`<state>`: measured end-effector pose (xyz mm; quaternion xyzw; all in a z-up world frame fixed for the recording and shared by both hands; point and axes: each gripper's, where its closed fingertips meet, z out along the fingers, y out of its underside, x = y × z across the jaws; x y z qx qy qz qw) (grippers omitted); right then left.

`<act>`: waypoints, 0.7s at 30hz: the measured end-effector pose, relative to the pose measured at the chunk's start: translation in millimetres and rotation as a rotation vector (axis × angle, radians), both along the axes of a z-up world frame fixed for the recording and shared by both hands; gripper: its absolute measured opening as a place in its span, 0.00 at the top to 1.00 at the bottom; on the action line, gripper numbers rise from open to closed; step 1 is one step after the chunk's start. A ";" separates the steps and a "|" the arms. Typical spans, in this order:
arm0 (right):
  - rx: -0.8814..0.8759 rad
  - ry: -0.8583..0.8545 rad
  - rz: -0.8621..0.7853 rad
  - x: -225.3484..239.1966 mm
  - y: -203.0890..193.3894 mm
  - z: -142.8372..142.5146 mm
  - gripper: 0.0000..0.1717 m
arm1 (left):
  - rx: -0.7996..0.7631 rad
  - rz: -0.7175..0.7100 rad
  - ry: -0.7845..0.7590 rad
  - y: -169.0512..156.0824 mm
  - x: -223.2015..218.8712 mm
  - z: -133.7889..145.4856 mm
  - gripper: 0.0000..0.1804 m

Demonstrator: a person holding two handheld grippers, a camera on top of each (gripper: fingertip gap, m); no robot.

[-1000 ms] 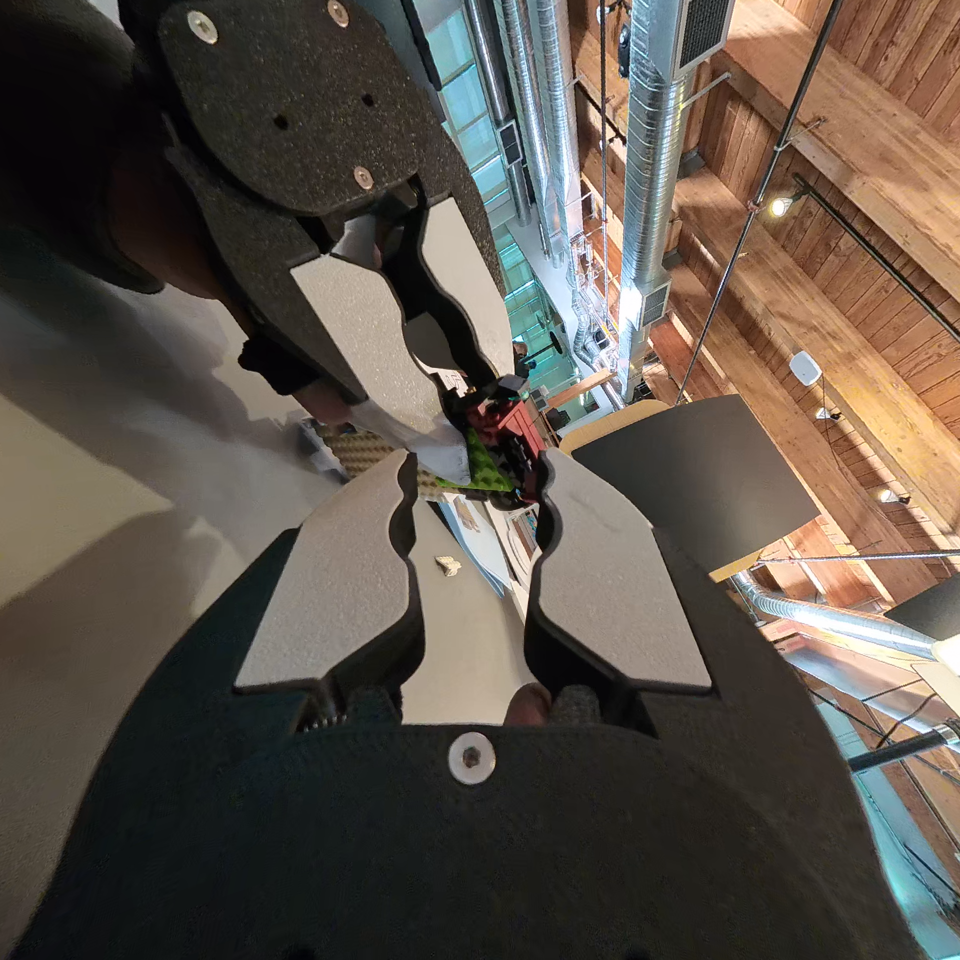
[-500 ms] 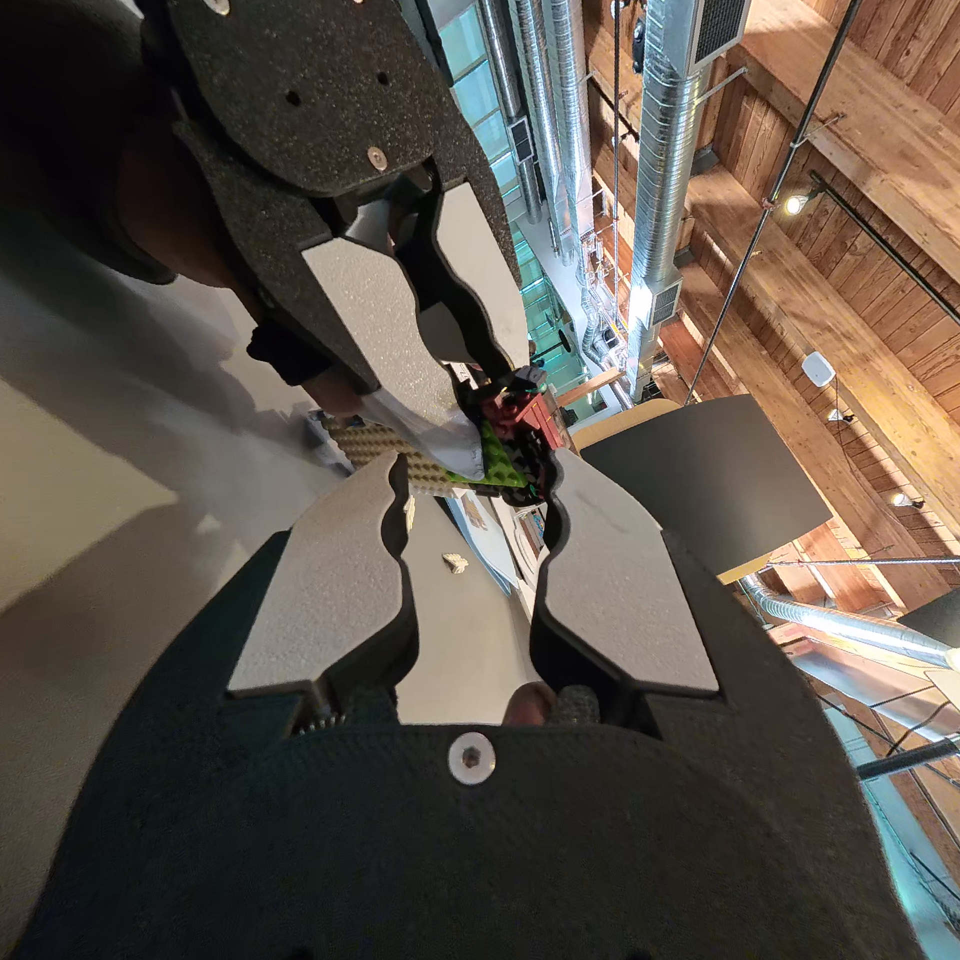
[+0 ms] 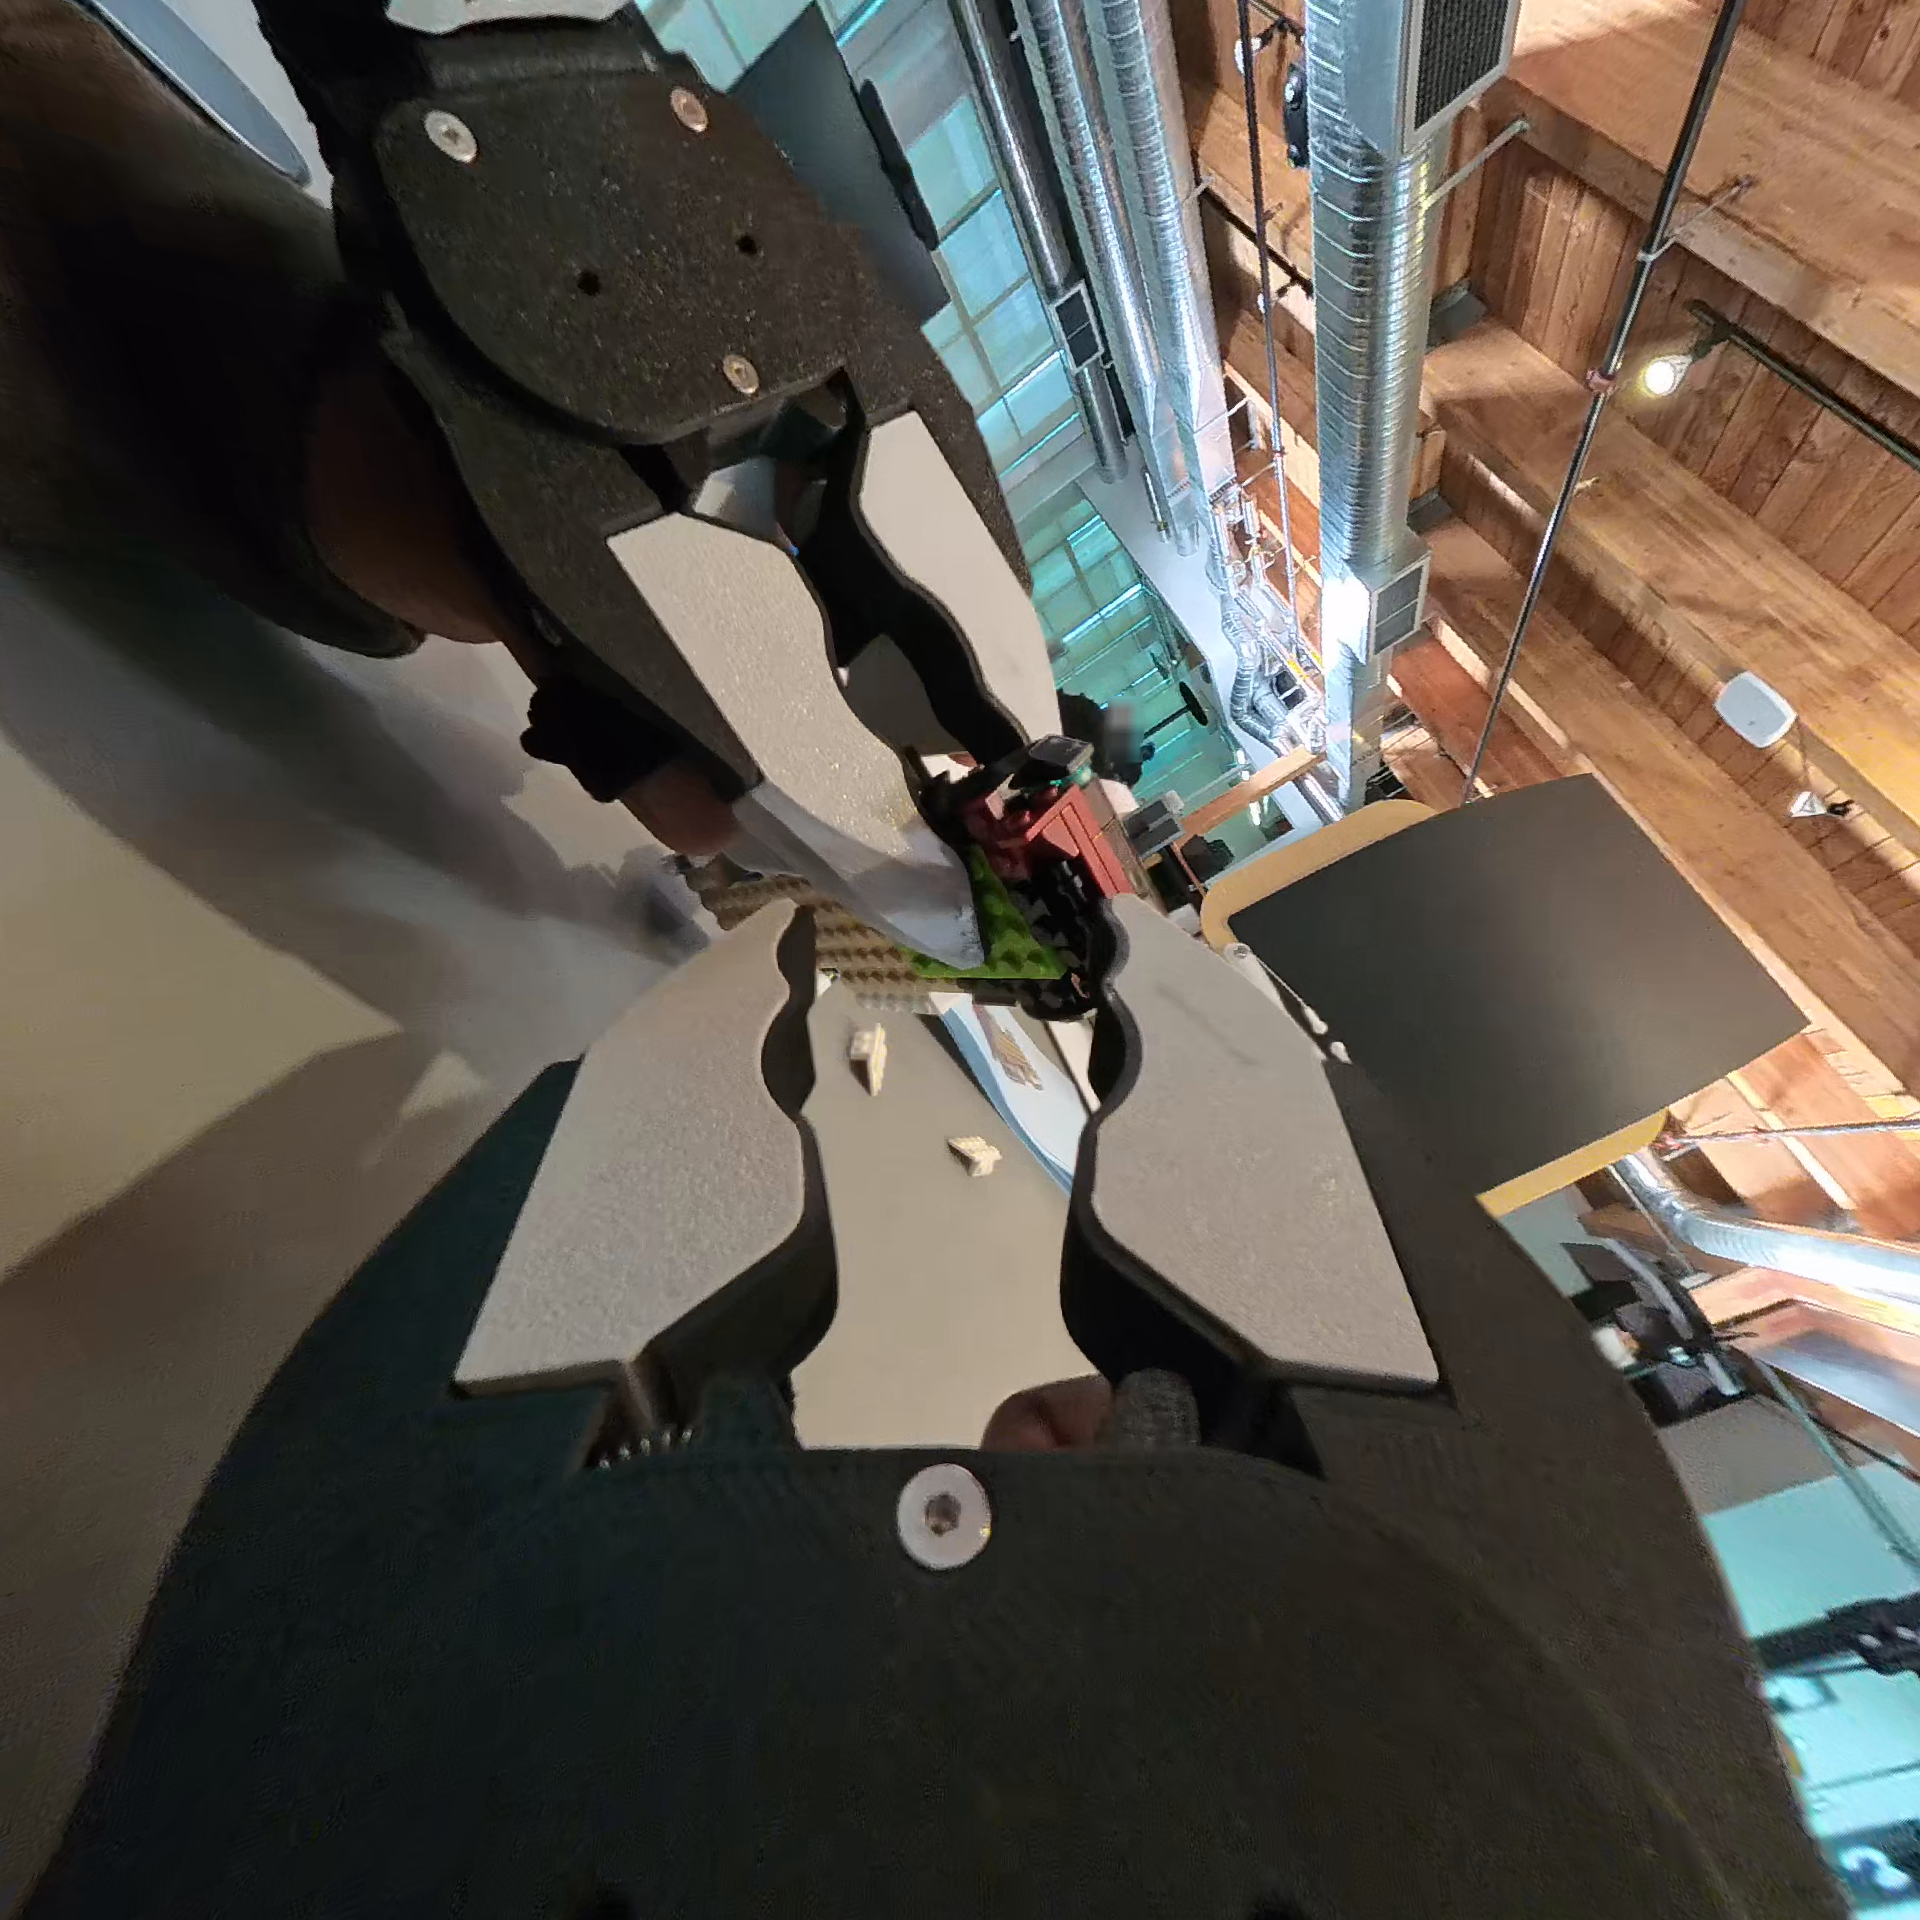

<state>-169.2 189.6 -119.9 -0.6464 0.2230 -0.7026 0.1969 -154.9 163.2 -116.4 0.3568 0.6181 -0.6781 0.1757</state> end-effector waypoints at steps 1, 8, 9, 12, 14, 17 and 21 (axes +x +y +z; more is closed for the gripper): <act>0.009 0.003 0.005 -0.1 0.4 -0.2 0.70 | 0.001 -0.003 0.002 0.4 -0.2 0.1 0.85; 0.035 0.054 0.002 1.6 -2.5 -7.2 0.68 | 0.002 -0.024 0.021 3.5 -1.2 1.8 0.85; 0.018 0.051 -0.012 1.7 -3.2 -7.0 0.68 | 0.004 -0.025 0.023 3.1 -1.0 1.3 0.85; 0.000 0.047 -0.023 1.9 -3.4 -7.0 0.68 | 0.003 -0.027 0.026 3.0 -1.1 1.6 0.85; 0.020 0.050 -0.007 1.3 -2.7 -6.7 0.68 | 0.003 -0.028 0.023 3.2 -1.3 1.4 0.85; 0.043 0.045 0.020 0.0 0.8 -5.1 0.67 | -0.002 -0.044 0.034 5.1 -2.9 3.0 0.85; 0.089 0.056 0.062 -1.8 4.3 -4.2 0.66 | -0.001 -0.063 0.045 6.8 -4.4 4.1 0.85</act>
